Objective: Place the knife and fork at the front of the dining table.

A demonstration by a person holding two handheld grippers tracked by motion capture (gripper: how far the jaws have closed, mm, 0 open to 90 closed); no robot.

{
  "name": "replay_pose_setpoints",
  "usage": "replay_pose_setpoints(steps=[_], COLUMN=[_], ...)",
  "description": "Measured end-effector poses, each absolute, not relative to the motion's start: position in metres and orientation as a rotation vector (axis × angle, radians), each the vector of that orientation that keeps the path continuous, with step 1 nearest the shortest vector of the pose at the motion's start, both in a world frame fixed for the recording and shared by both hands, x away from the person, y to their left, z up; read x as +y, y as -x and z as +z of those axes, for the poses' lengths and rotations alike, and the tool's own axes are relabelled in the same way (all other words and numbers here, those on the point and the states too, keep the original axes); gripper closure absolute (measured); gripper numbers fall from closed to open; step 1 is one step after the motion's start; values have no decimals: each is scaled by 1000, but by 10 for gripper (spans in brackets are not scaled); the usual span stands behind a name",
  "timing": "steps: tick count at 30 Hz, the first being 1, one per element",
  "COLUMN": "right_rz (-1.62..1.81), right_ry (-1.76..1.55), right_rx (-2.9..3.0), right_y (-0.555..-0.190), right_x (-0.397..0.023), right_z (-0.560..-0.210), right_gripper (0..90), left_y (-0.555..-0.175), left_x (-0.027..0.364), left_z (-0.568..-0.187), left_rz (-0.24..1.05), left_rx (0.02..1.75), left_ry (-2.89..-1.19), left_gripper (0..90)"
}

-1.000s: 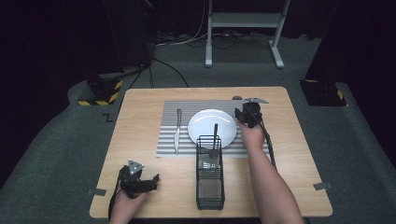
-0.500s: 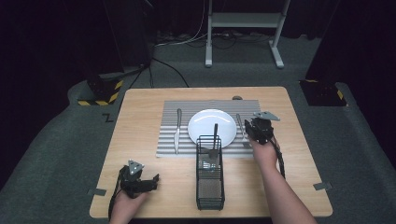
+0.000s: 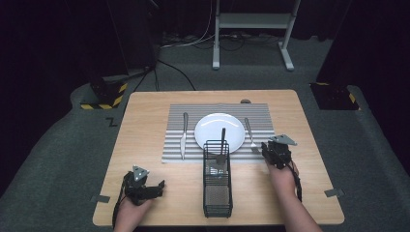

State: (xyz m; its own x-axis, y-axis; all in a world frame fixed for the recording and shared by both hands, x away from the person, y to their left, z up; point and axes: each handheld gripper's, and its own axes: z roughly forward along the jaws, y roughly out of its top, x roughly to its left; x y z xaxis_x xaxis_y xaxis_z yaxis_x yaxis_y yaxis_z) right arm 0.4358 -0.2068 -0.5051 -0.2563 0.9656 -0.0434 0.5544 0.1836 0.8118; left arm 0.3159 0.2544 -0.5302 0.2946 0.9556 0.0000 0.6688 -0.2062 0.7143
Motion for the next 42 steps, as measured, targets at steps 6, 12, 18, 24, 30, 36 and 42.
replay_pose_setpoints(steps=[6, 12, 18, 24, 30, 36, 42], right_rz=[923, 931, 1033, 1188, 1306, 1415, 1457], right_ry=[-1425, -1413, -1371, -1293, -1227, -1157, -1057], right_rx=[1931, 1931, 1841, 1755, 1704, 1706, 1713], right_y=[-427, -419, -402, -380, -359, -345, -338], right_x=[-204, -201, -203, -191, -178, -159, -134], right_z=[-516, -520, -506, -480, -459, -438, -420], right_gripper=[704, 697, 661, 616, 613, 638, 681], left_y=[-316, -316, -316, -316, -316, -316, -316], left_x=[254, 254, 254, 254, 254, 254, 254], left_z=[-530, -530, -530, -530, -530, -530, -530], left_rz=[608, 607, 607, 608, 608, 608, 608], left_rx=[1446, 1446, 1446, 1446, 1446, 1446, 1446], left_ry=[-1957, -1957, -1957, -1957, -1957, -1957, -1957], left_gripper=[40, 40, 40, 40, 40, 40, 41])
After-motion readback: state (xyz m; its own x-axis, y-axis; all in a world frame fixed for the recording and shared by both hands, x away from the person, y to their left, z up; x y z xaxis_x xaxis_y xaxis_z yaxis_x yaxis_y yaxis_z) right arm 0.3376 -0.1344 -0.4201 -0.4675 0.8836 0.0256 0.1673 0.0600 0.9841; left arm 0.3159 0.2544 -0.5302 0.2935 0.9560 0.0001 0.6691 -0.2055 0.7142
